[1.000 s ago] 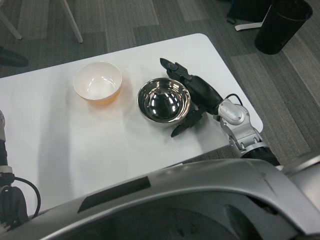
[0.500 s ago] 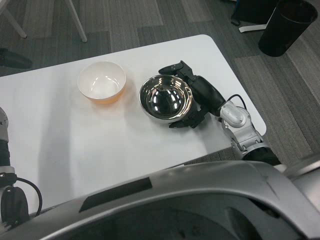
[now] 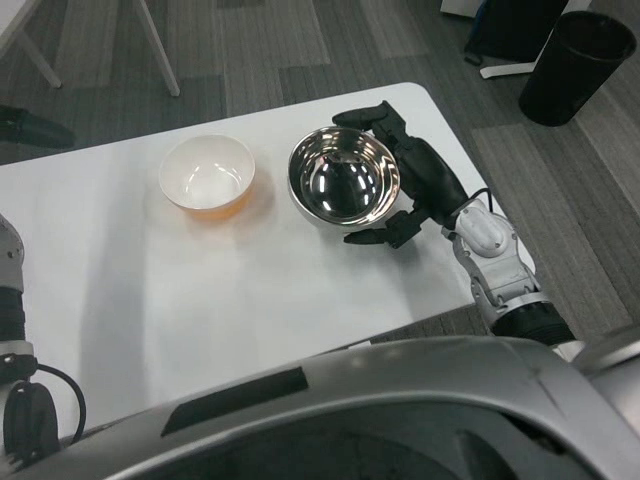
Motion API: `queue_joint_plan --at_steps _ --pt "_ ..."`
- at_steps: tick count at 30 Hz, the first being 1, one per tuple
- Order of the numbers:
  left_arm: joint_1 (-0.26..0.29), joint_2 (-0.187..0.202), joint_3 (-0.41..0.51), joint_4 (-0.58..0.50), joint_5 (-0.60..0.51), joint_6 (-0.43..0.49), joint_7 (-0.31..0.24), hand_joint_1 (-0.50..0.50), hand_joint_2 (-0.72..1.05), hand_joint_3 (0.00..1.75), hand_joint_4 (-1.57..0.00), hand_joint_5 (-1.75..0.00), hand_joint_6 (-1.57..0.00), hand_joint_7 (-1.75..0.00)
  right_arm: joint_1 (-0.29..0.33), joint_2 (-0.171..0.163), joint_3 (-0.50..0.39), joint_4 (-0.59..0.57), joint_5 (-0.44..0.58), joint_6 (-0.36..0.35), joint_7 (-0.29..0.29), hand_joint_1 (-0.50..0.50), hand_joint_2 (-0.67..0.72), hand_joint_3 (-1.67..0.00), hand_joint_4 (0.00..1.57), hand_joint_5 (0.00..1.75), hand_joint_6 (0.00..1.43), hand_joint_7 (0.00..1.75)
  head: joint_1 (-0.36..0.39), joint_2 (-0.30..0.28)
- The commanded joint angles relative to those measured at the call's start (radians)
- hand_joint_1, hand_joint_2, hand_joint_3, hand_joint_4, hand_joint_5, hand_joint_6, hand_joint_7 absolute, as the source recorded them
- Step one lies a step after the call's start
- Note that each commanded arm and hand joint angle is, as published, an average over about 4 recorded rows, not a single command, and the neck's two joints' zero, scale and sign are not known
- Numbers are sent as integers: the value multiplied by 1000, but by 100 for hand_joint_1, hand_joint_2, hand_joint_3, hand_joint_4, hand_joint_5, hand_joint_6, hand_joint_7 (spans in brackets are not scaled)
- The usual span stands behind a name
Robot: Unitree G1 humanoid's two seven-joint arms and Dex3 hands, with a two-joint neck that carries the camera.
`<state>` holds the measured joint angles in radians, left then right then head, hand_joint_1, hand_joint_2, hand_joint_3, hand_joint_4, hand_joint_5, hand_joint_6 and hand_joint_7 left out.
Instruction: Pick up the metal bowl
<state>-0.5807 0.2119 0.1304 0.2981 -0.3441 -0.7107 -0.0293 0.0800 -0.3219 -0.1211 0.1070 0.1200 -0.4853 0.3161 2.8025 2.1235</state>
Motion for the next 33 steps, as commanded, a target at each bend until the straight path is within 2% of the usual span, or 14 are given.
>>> queue_joint_plan --at_steps 1,3,4,5,6,7,10,14,17,22,29,33 --pt "9 -1 -4 -5 -11 -3 1 -50 -72 9 0 0 0 0 -15 -15 -46 -75 32 24 -21 -46 -60 -151 56 165 98 154 3 67" --pt "9 -3 -8 -2 -10 -3 0 -50 -72 4 0 0 0 0 -28 -16 -74 -104 33 44 -27 -46 -60 -151 58 165 97 154 5 121" --pt "9 -4 -11 1 -10 -3 0 -50 -72 4 0 0 0 0 -35 -17 -85 -114 33 55 -29 -46 -60 -151 59 165 97 154 11 184" --pt "9 -6 -13 3 -10 -3 0 -50 -72 4 0 0 0 0 -42 -19 -97 -125 33 66 -31 -46 -60 -151 59 165 97 154 14 211" --pt "9 -9 -15 4 -10 -3 0 -50 -72 7 0 0 0 0 -50 -19 -106 -137 31 81 -35 -46 -60 -151 61 165 96 154 21 261" --pt "9 -12 -21 6 -10 -3 0 -50 -72 9 0 0 0 0 -61 -21 -119 -157 25 109 -42 -46 -60 -151 61 165 96 154 32 332" --pt "9 -18 -39 11 -9 -5 0 -50 -72 9 0 0 0 0 -91 -31 -138 -206 7 197 -60 -45 -60 -151 63 165 96 154 56 423" --pt "8 -29 -76 38 -9 -12 0 -50 -72 9 0 0 0 0 -136 -60 -119 -216 7 257 -72 -45 -60 -151 65 165 94 154 96 510" --pt "5 -35 -97 52 -10 -13 -5 -50 -72 4 0 0 0 0 -162 -83 -93 -220 13 288 -81 -45 -60 -151 66 165 96 154 140 547" --pt "-1 -39 -127 73 -11 -13 -37 -50 -72 2 0 0 0 0 -206 -104 -55 -220 15 301 -124 -46 -60 -151 69 165 100 154 185 561" --pt "-3 -39 -165 93 -34 -13 -74 -50 -72 9 0 0 0 0 -221 -111 -30 -217 16 317 -142 -46 -60 -151 69 165 100 154 168 556" --pt "-4 -38 -174 108 -39 -13 -82 -50 -72 7 0 0 0 0 -230 -100 -8 -209 21 316 -151 -46 -60 -151 69 165 101 154 164 543"
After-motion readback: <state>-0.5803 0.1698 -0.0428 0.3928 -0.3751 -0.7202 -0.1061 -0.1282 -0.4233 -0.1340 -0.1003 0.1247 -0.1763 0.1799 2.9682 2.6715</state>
